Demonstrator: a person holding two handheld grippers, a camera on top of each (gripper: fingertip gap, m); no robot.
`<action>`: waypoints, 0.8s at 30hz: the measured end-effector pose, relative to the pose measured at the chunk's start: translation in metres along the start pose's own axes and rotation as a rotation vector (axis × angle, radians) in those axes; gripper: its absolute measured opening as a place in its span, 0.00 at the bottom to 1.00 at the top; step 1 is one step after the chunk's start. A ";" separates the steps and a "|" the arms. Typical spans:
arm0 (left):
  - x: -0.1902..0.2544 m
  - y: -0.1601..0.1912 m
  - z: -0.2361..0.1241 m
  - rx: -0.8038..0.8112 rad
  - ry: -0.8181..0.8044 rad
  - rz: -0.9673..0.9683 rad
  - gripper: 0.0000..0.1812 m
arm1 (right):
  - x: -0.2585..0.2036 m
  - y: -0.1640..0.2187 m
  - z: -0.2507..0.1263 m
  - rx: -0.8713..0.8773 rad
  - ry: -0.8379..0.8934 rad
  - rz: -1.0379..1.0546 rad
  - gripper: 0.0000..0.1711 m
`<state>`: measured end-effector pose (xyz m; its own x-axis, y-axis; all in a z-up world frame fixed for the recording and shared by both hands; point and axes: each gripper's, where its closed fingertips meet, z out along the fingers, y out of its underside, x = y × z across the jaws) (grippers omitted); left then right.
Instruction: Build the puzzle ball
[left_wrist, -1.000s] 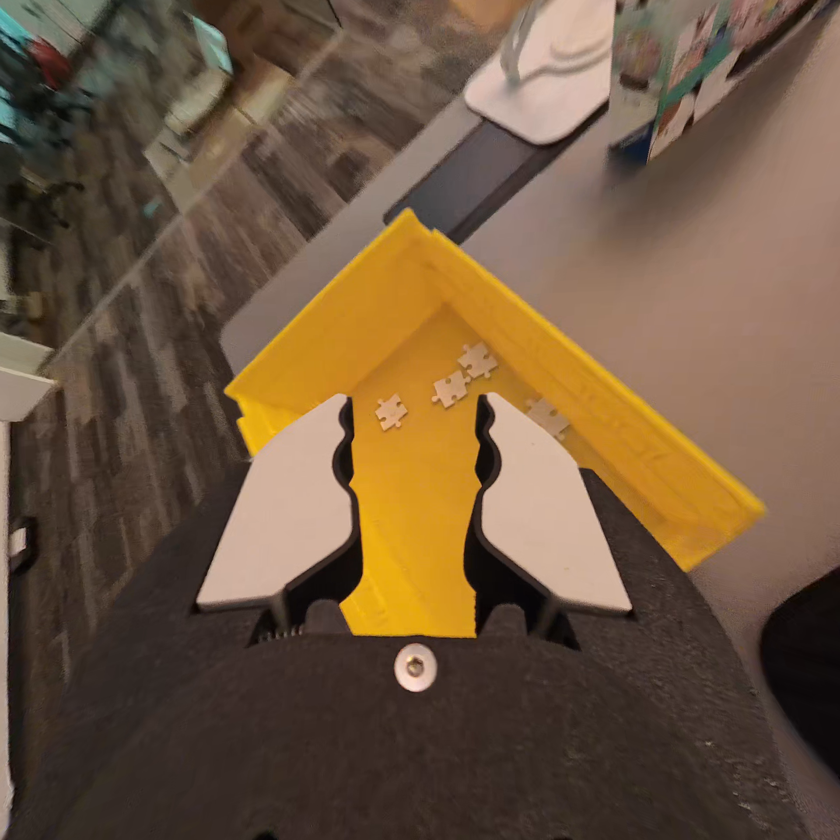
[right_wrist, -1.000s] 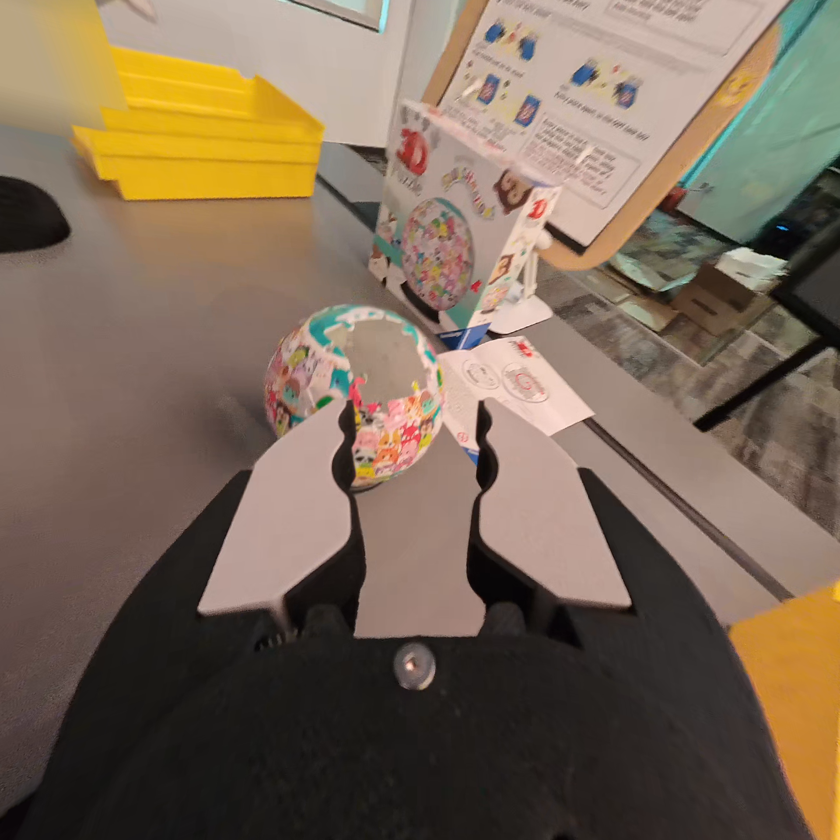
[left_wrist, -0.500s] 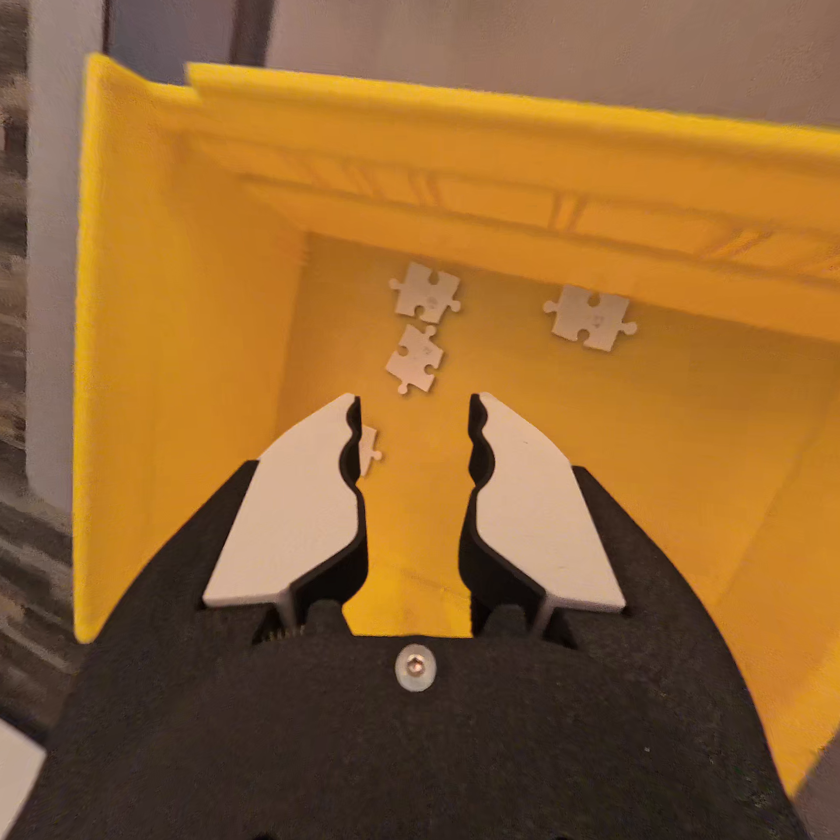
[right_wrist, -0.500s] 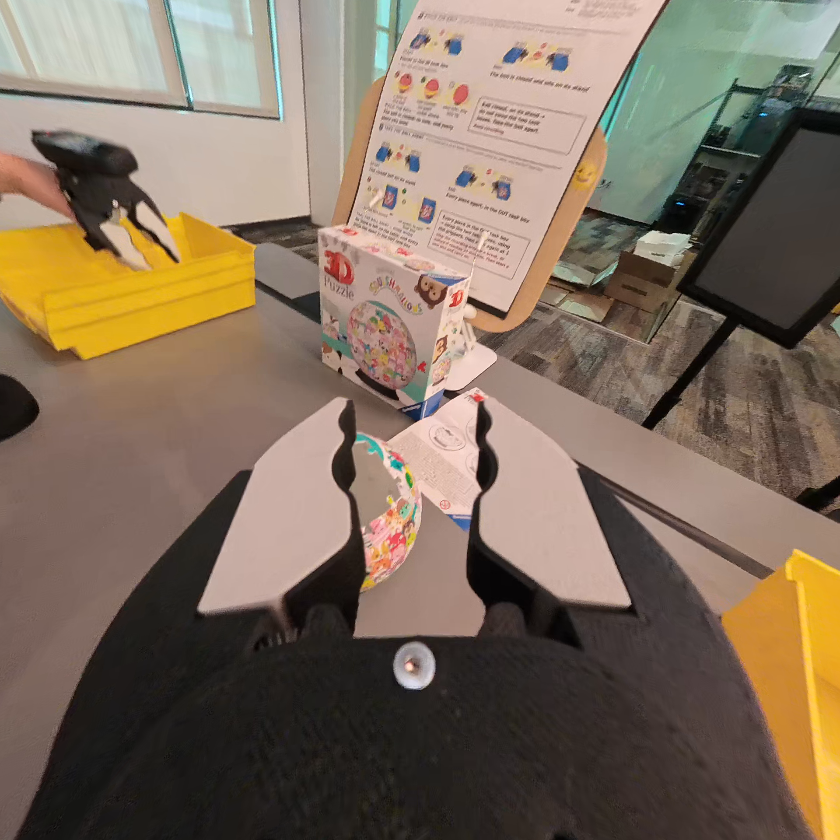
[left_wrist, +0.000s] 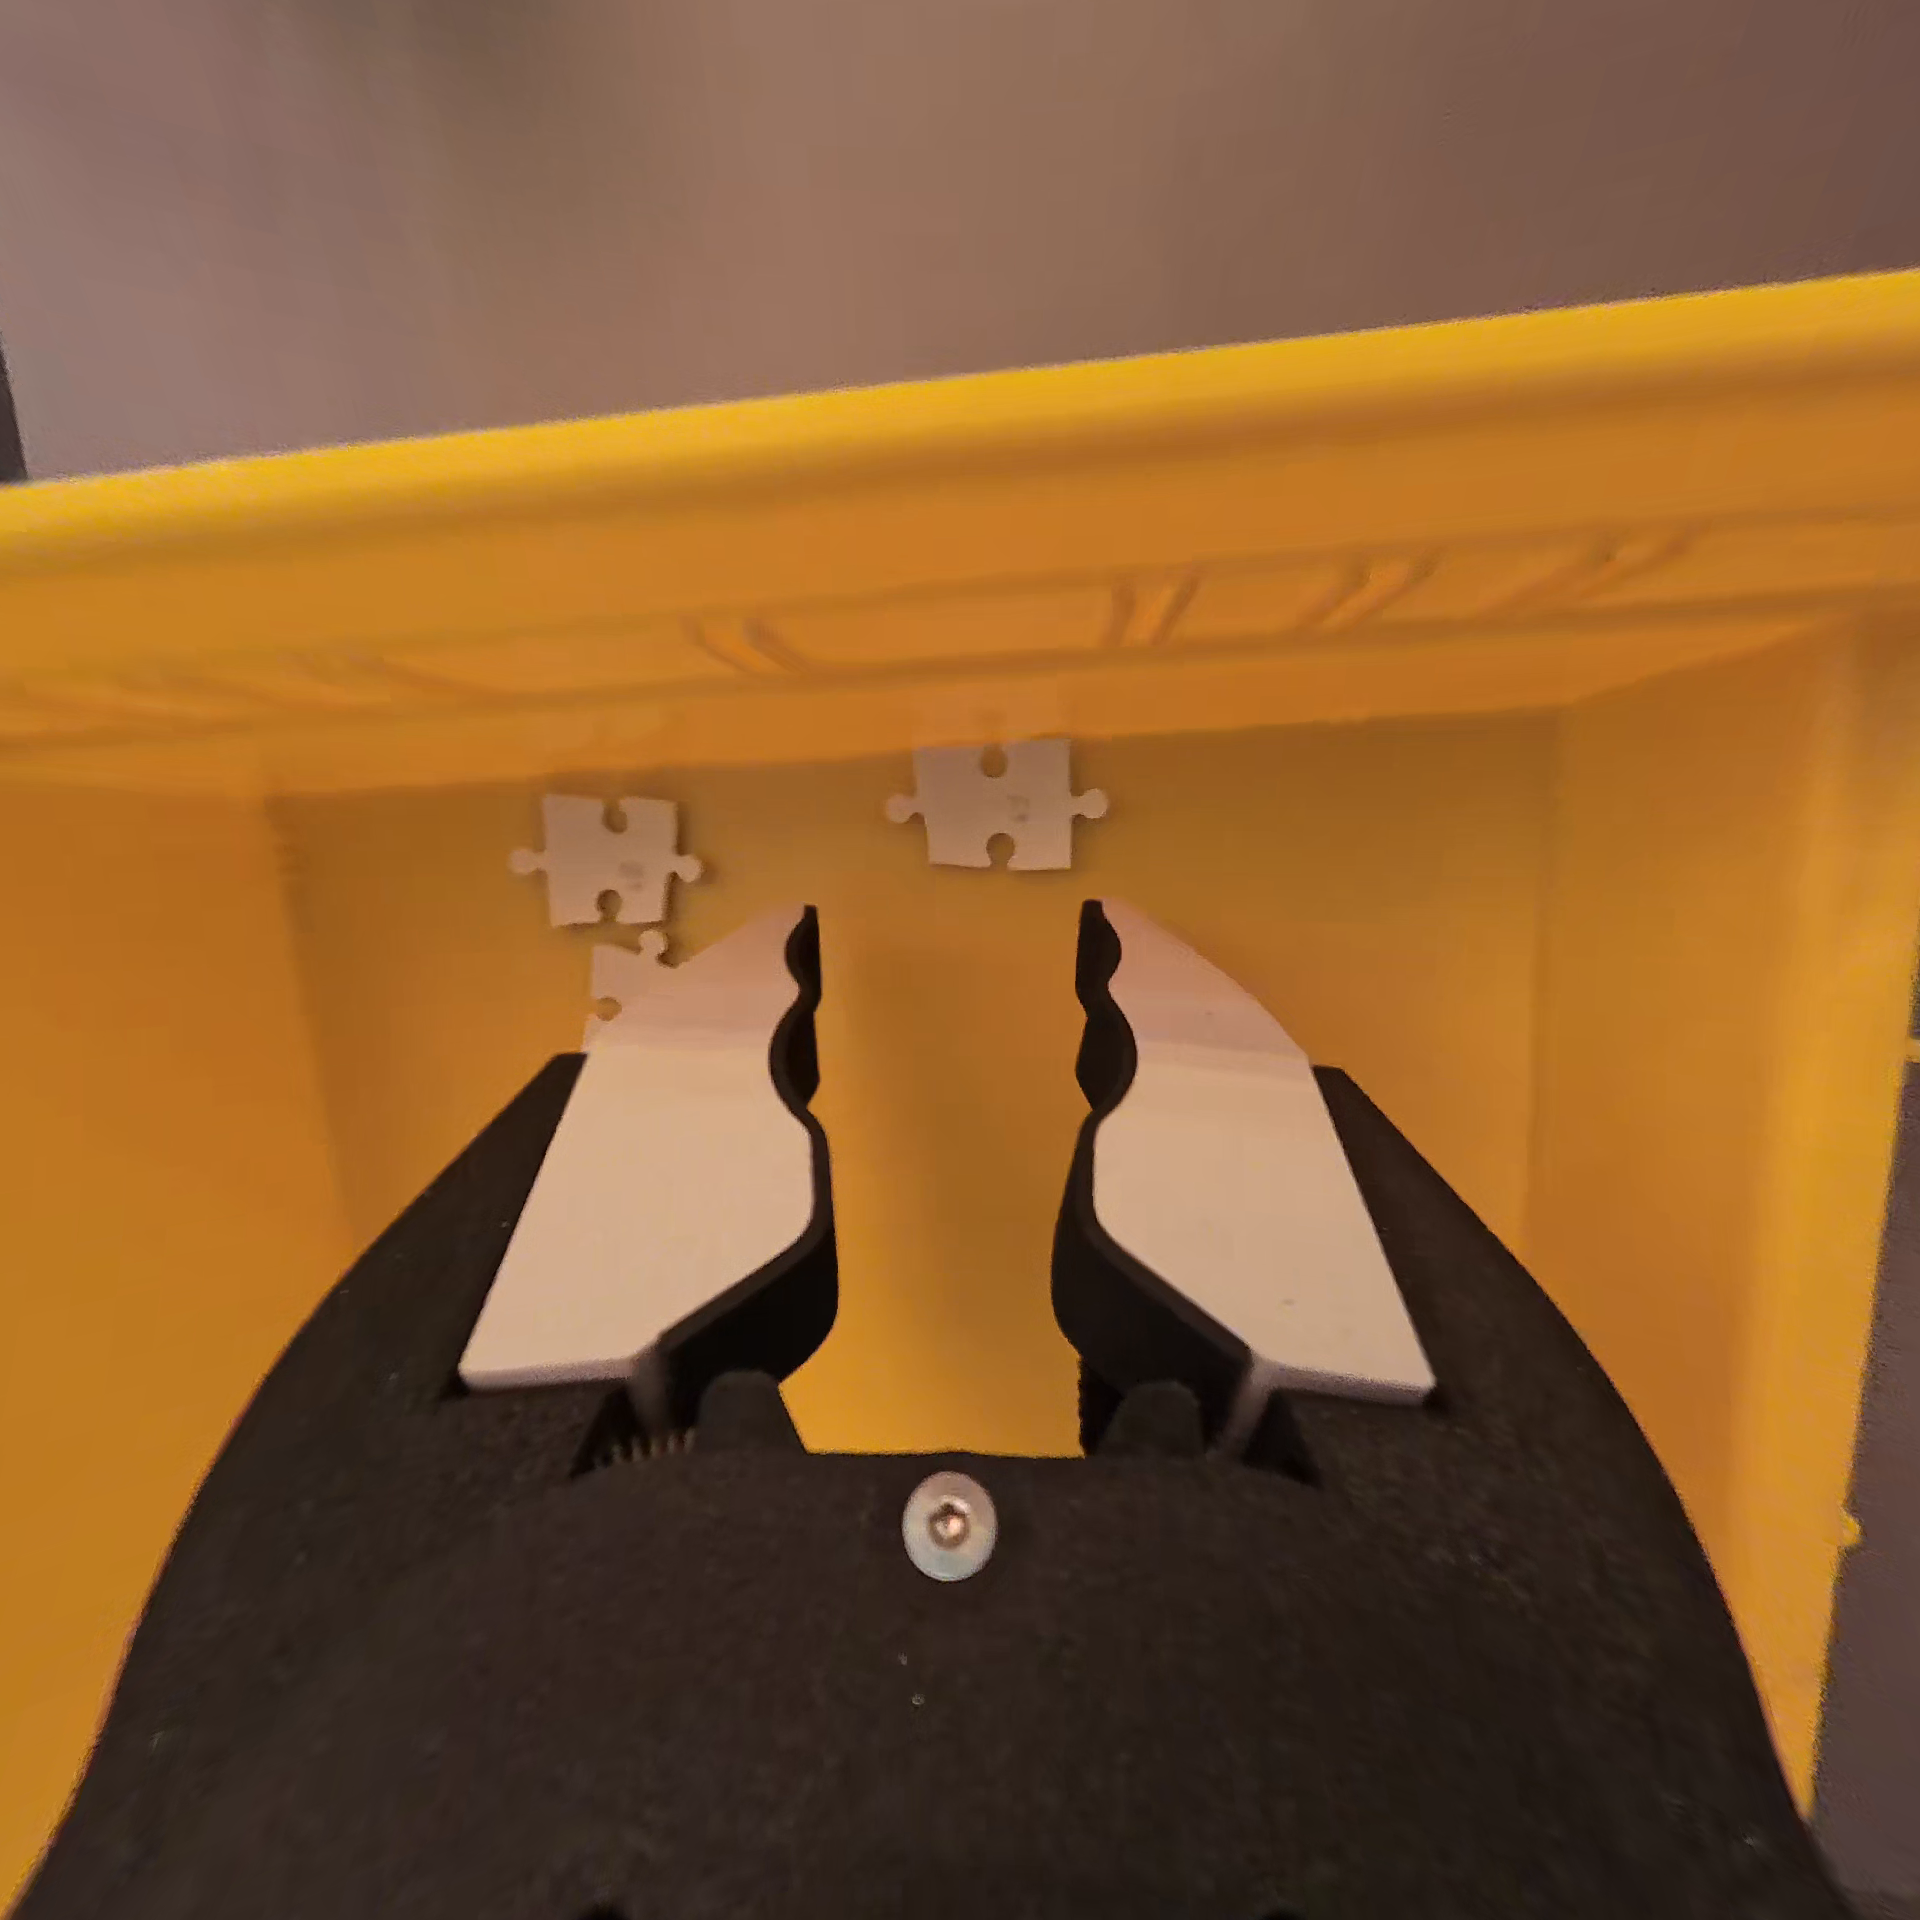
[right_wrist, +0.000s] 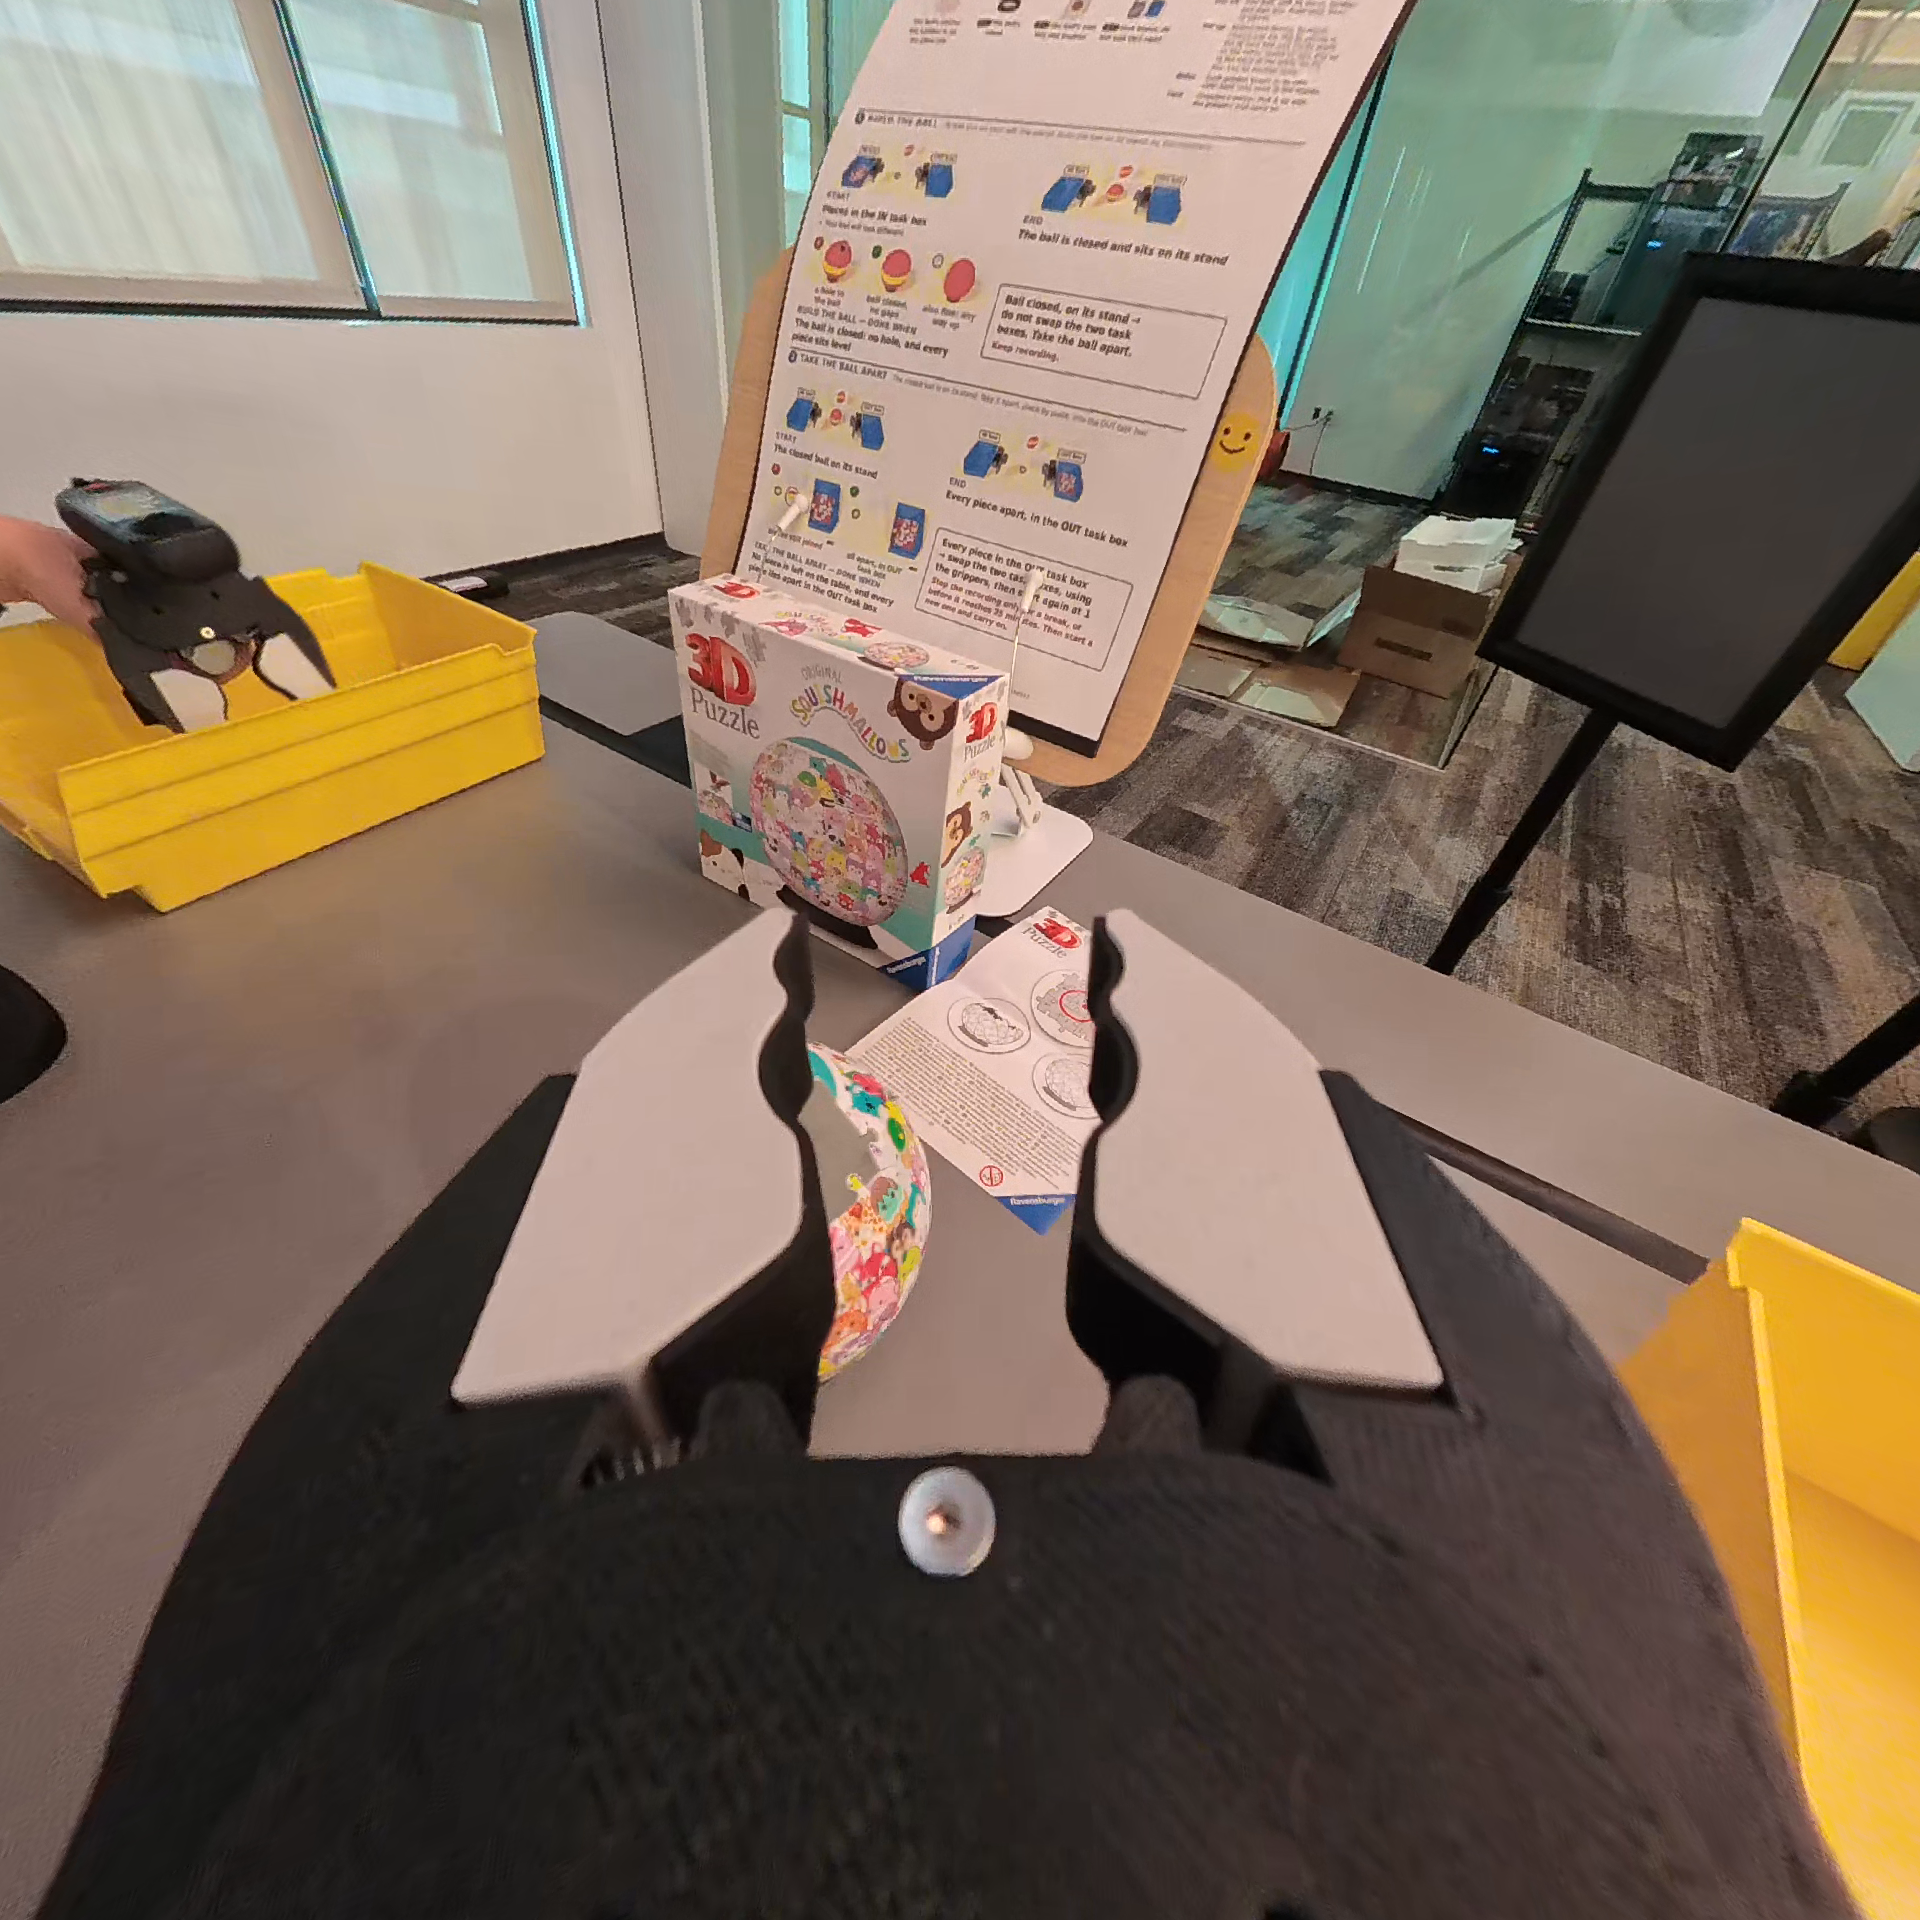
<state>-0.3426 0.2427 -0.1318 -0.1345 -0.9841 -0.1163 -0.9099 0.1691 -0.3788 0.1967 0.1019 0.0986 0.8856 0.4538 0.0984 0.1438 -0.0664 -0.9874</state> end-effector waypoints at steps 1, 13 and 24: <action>-0.006 0.000 0.000 -0.003 -0.029 -0.002 0.26 | 0.001 0.001 0.002 0.000 -0.004 0.006 0.30; -0.074 0.008 0.017 0.005 -0.109 -0.150 0.28 | 0.004 0.006 -0.007 0.005 -0.017 0.032 0.30; -0.068 -0.002 0.018 0.030 -0.120 -0.258 0.05 | 0.000 0.020 -0.013 0.017 -0.083 0.089 0.30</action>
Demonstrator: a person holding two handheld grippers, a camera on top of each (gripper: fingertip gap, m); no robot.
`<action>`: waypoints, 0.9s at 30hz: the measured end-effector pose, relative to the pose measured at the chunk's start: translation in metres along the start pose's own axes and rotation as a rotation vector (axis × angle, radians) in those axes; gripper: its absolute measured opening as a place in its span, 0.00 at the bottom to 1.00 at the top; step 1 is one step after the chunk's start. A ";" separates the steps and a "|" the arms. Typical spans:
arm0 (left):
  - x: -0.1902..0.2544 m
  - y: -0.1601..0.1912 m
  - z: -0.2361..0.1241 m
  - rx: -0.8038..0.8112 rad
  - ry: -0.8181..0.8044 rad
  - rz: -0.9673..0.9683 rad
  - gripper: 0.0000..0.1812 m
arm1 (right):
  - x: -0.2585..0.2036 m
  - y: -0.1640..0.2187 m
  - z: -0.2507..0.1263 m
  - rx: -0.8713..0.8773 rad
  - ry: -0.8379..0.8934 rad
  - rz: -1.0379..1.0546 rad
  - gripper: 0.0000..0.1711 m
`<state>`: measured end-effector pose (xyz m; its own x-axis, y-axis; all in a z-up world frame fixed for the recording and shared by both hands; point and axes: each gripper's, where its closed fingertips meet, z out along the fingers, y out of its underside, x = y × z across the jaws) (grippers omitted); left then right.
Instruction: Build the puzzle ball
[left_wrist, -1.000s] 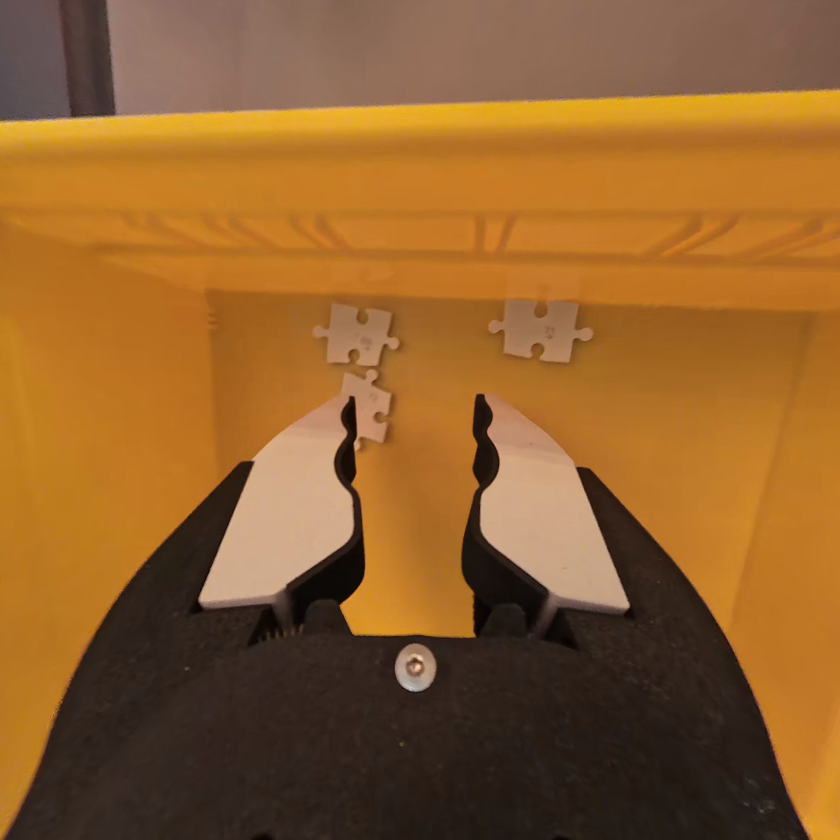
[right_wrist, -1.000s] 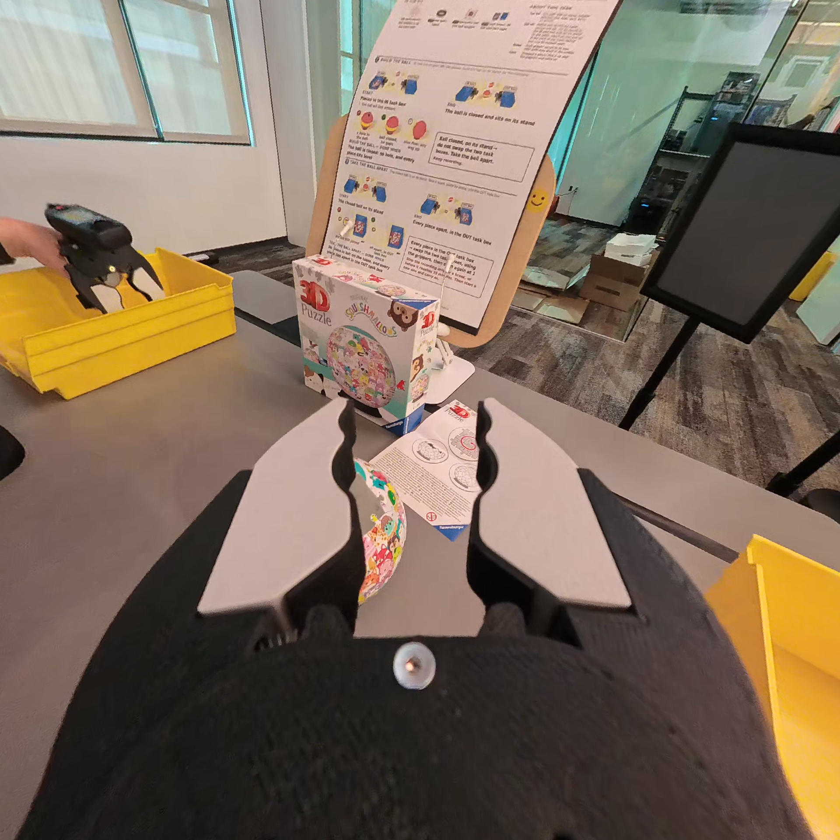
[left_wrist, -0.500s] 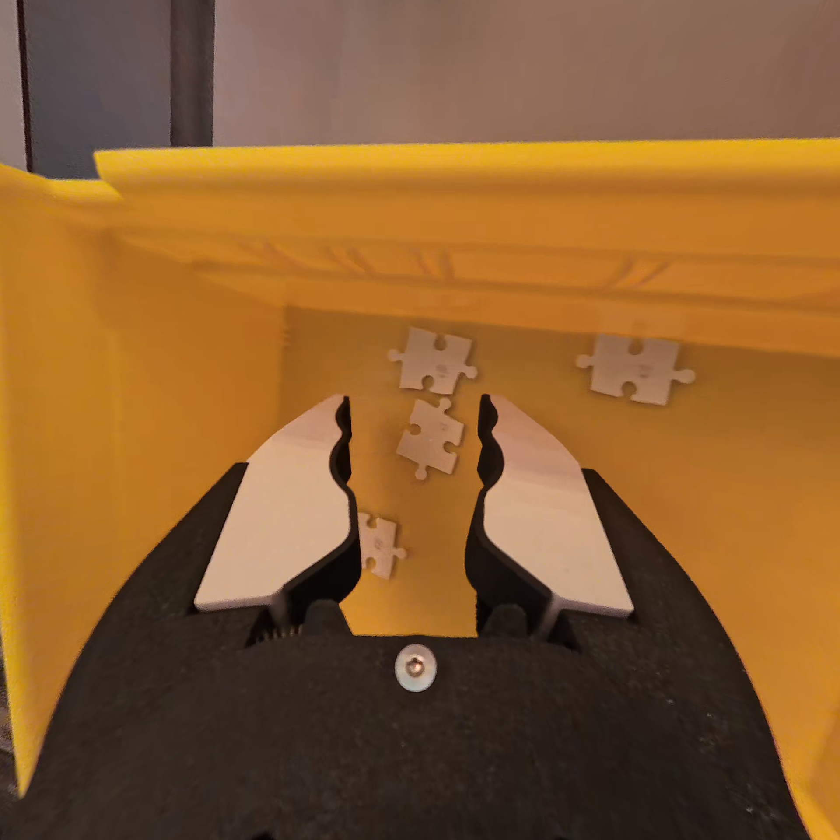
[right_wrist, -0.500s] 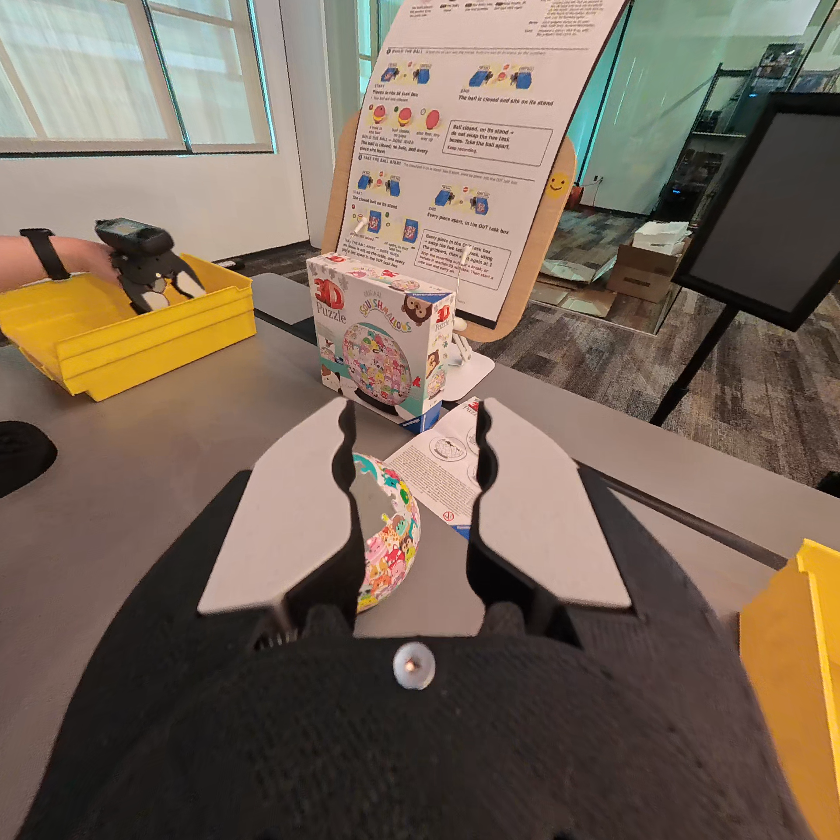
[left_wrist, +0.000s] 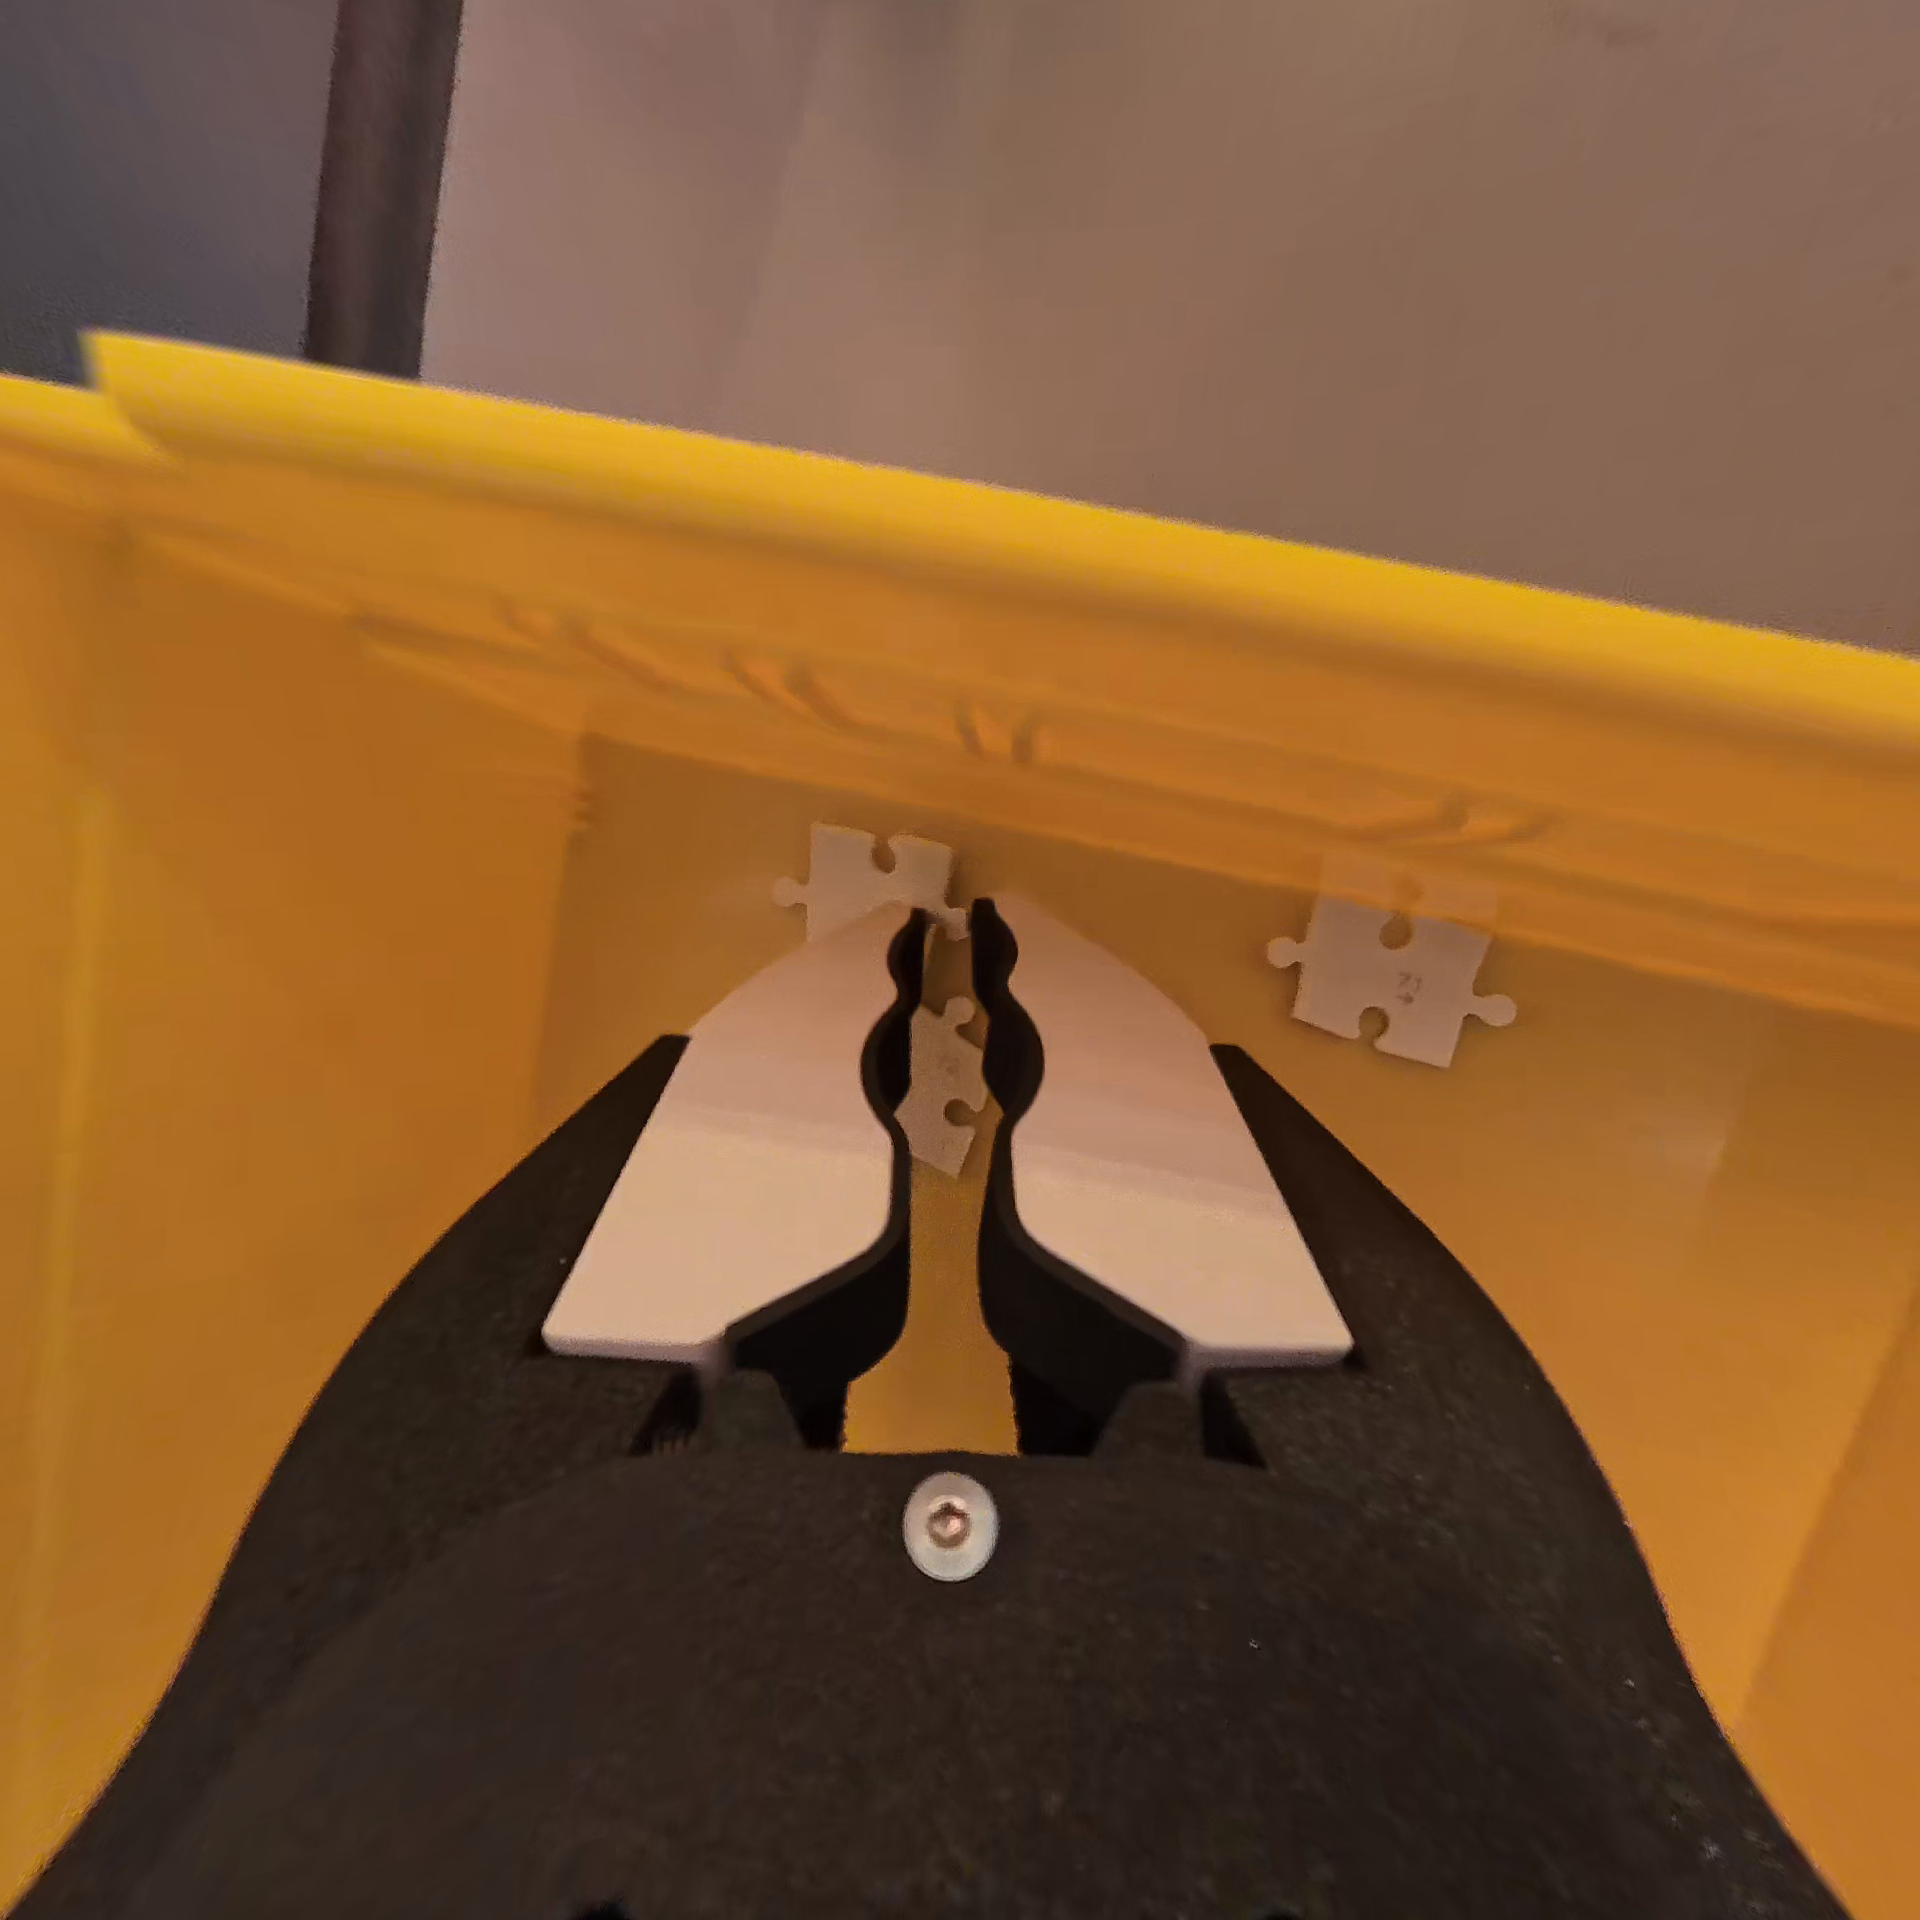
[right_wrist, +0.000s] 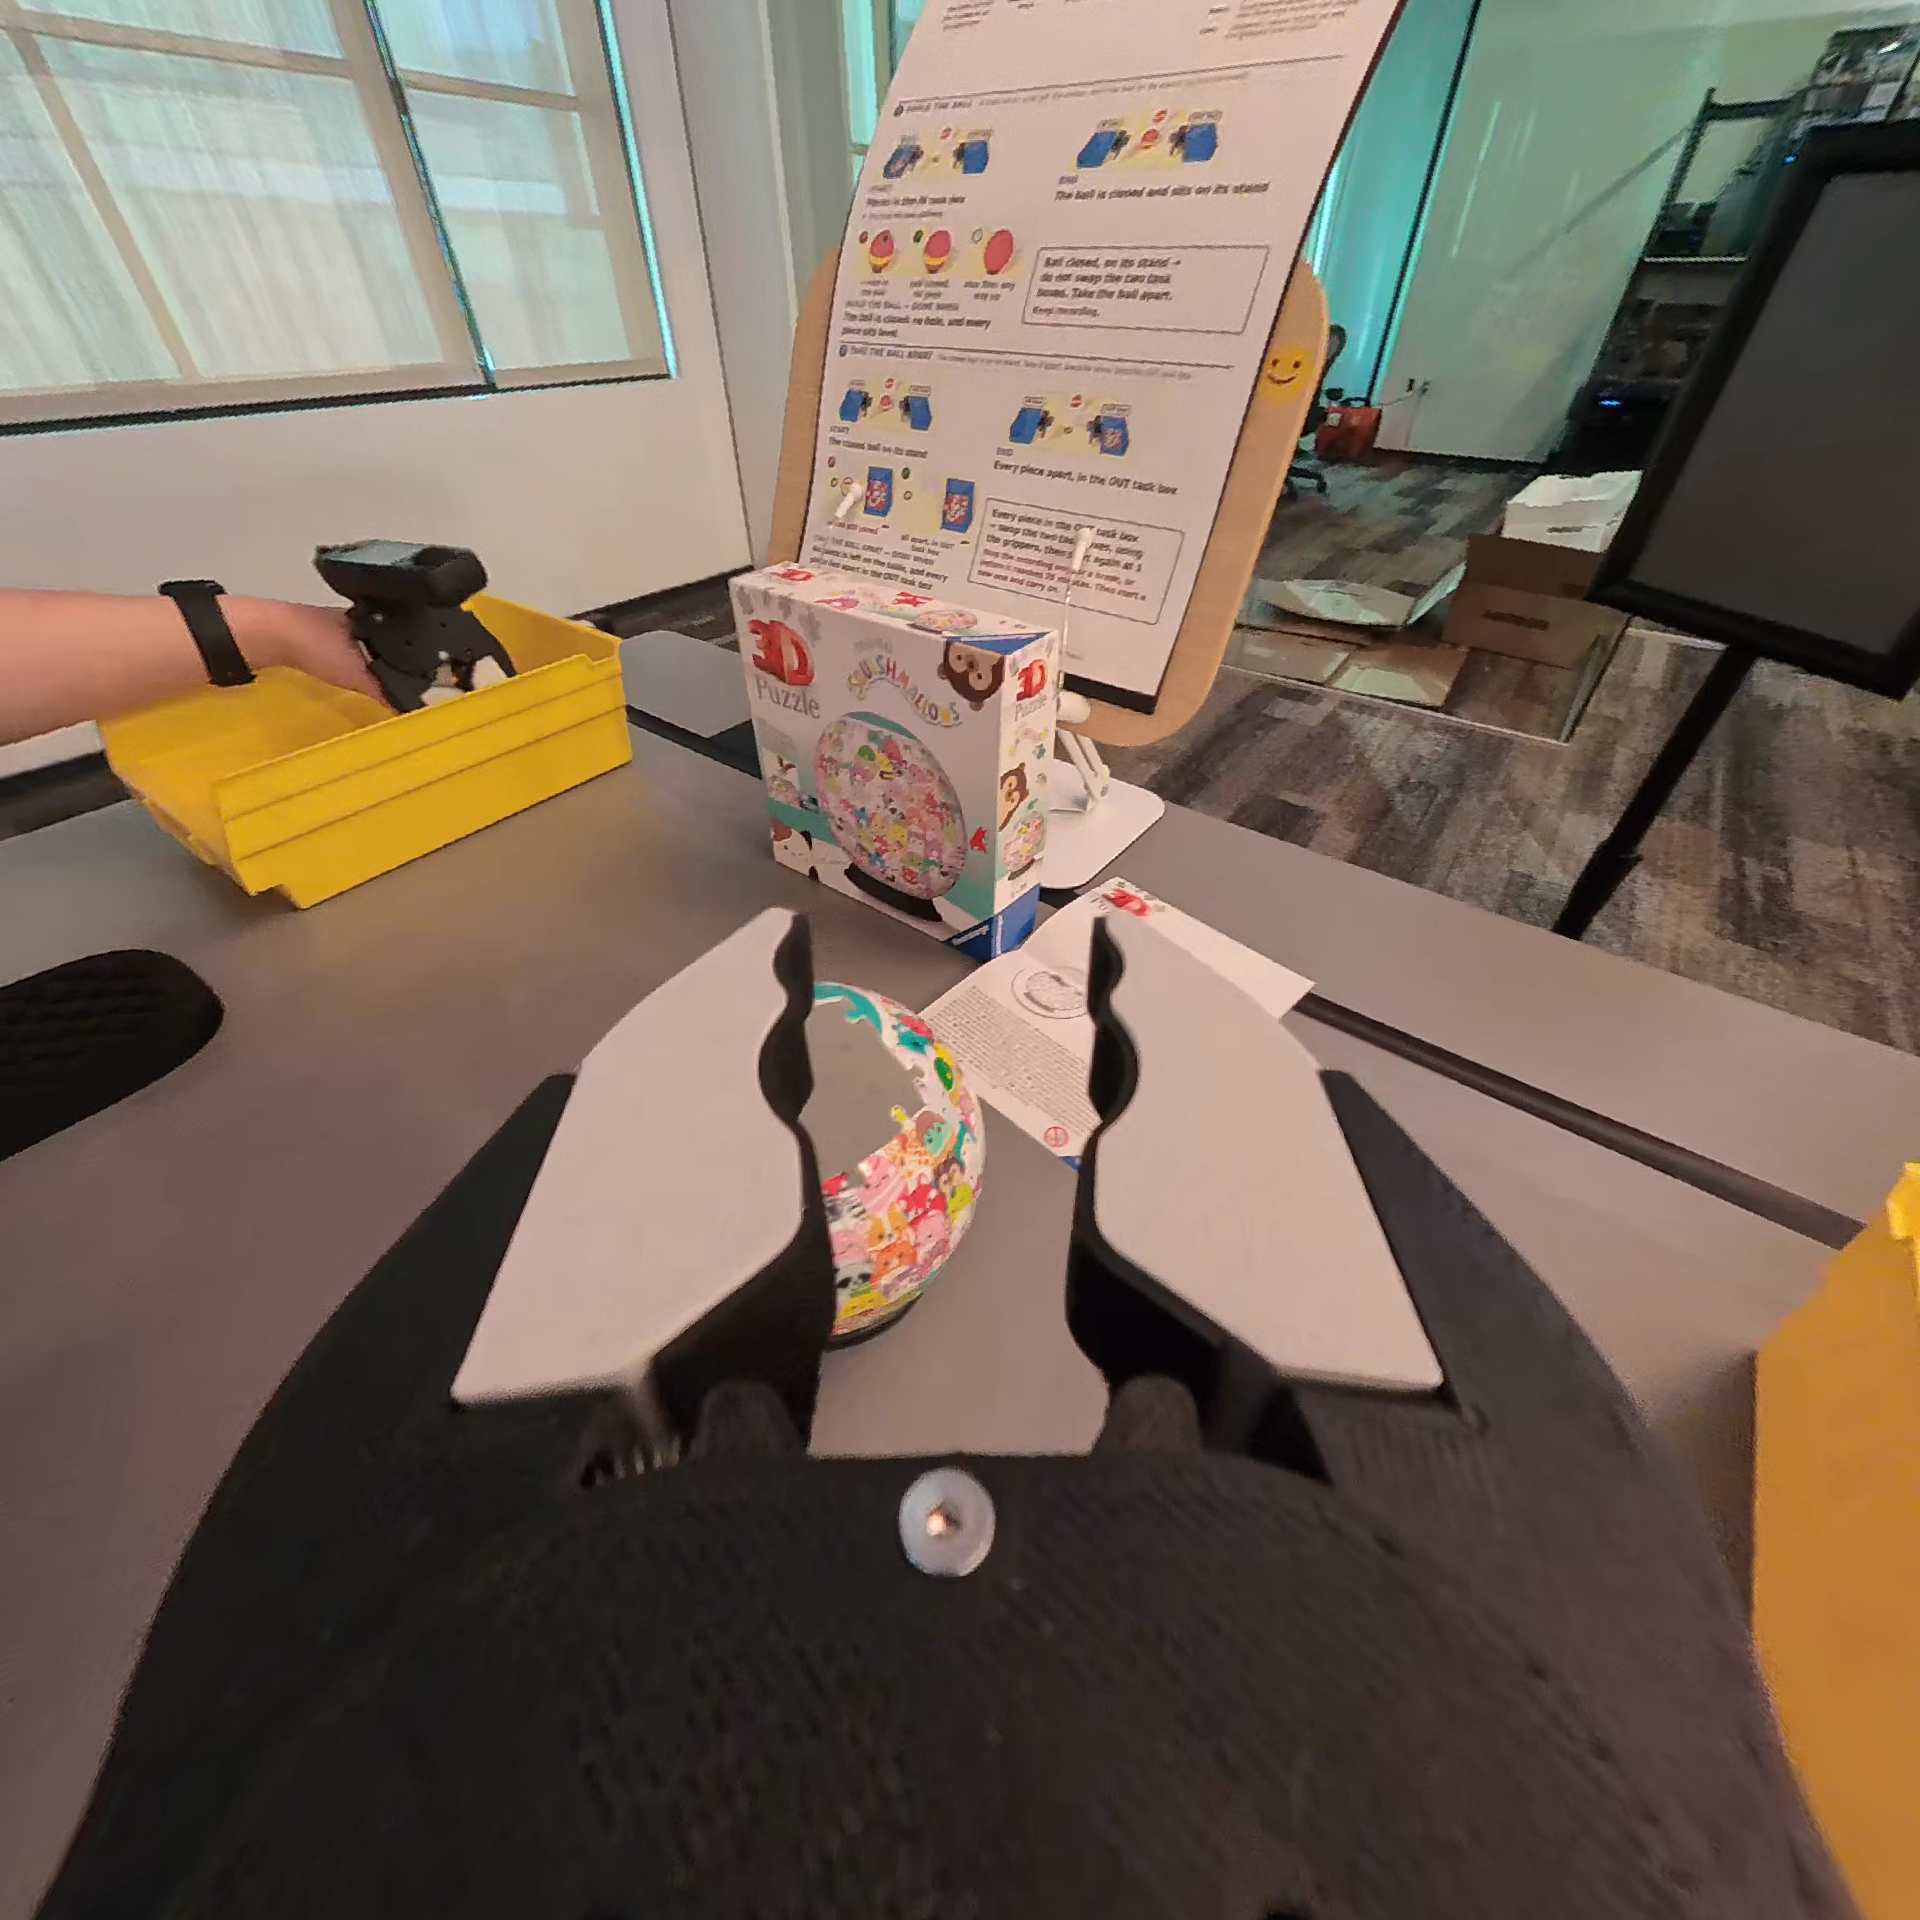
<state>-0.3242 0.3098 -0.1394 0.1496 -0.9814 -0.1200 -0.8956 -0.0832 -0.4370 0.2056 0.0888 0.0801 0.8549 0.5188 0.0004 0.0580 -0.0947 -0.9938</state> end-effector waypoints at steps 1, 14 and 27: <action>0.000 -0.002 -0.005 0.014 -0.015 -0.016 0.03 | -0.002 0.002 0.000 0.003 -0.014 0.003 0.30; 0.075 -0.074 -0.158 0.505 -0.113 -0.378 0.01 | -0.093 0.006 0.019 0.088 -0.351 -0.001 0.28; 0.322 -0.317 -0.132 0.976 0.323 -0.259 0.01 | -0.223 0.020 0.039 0.060 -0.903 0.170 0.26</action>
<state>-0.0479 -0.0024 0.0785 0.0407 -0.9648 0.2597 -0.1066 -0.2626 -0.9590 -0.0037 0.0046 0.0555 0.1212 0.9707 -0.2074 -0.0800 -0.1987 -0.9768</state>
